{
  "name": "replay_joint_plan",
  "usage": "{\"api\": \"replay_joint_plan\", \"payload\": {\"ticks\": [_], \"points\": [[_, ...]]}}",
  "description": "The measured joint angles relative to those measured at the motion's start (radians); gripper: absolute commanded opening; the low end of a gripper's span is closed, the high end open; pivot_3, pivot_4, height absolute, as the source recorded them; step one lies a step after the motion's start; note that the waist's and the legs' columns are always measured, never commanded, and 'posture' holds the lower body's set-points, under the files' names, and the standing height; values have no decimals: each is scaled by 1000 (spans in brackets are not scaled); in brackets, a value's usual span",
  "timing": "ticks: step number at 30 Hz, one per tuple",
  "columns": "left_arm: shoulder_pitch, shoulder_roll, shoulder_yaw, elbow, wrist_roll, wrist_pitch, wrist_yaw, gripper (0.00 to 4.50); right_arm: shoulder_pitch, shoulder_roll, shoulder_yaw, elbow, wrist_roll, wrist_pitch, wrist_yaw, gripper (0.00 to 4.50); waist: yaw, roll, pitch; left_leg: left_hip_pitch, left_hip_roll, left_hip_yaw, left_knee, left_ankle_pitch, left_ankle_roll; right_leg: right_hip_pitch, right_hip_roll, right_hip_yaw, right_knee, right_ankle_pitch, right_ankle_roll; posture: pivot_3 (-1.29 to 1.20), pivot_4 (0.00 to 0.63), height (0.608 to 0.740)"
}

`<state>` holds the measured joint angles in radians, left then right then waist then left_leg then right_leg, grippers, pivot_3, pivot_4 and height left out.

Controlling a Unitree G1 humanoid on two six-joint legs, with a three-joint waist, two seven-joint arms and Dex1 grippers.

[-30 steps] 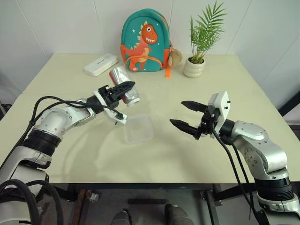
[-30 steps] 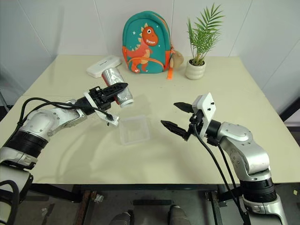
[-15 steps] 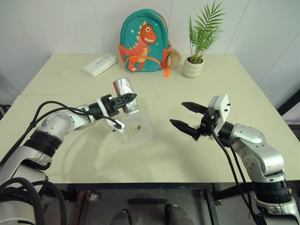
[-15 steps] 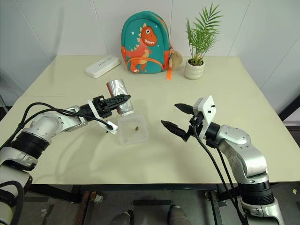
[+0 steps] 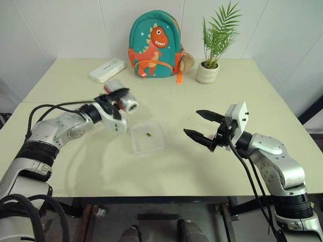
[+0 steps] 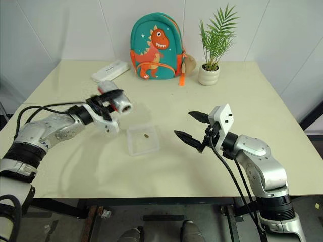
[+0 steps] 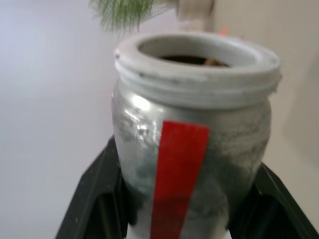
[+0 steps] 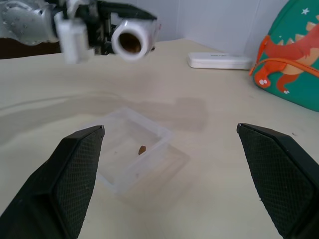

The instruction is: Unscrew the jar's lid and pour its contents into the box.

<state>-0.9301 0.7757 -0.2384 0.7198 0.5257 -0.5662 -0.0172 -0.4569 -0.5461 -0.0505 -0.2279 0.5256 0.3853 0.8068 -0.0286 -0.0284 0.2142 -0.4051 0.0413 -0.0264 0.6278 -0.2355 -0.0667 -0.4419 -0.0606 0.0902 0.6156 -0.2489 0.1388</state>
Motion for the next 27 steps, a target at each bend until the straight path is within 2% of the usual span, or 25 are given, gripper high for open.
{"api": "replay_joint_plan", "payload": {"ticks": [2, 4, 7, 9, 12, 18, 27], "points": [[20, -70, 127, 14, -227, 189, -183, 1927, 0, 0, 1, 8, -11, -30, 17, 4485, -1, 0, 0, 0, 0, 0, 2, 0, 0, 0, 0, 0, 2, 0, 0, 0, 150, 740], [21, -105, 245, 48, -396, 375, -290, 1927, -4, 0, 3, 23, -19, -64, 41, 4485, -7, 0, 0, 1, 0, 0, 3, 0, 0, 0, 0, 1, 3, 0, 0, 0, 150, 740], [21, -105, 391, 100, -545, 563, -328, 1927, -7, 1, 2, 40, -21, -107, 83, 4485, -21, 0, 0, 2, 0, -2, 3, 1, 1, 0, 1, 0, 6, 0, 0, 0, 150, 740], [31, -108, 476, 127, -616, 622, -309, 1927, -15, 1, 3, 41, -19, -131, 114, 4485, -27, 0, 0, 2, 0, -2, 3, 1, 1, 0, 1, 0, 6, 0, 0, 0, 150, 740], [62, -124, 554, 141, -678, 640, -282, 1927, -25, 3, 4, 41, -14, -144, 141, 4485, -26, -1, 0, 2, 0, -2, 3, 1, 0, 0, 1, 0, 7, 0, 0, 0, 150, 740], [173, -165, 603, 142, -727, 564, -313, 1927, -33, 7, 5, 37, 16, -129, 172, 4485, -25, -2, -1, 2, 0, -2, 3, 1, 0, 0, 1, 0, 7, 1, -1, 0, 150, 740], [247, -180, 653, 154, -783, 458, -349, 1927, -39, 9, 6, 38, 15, -121, 177, 4485, -25, -2, -1, 2, 0, -2, 3, 1, 0, 0, 1, 0, 6, 1, -2, 0, 150, 740]]}}
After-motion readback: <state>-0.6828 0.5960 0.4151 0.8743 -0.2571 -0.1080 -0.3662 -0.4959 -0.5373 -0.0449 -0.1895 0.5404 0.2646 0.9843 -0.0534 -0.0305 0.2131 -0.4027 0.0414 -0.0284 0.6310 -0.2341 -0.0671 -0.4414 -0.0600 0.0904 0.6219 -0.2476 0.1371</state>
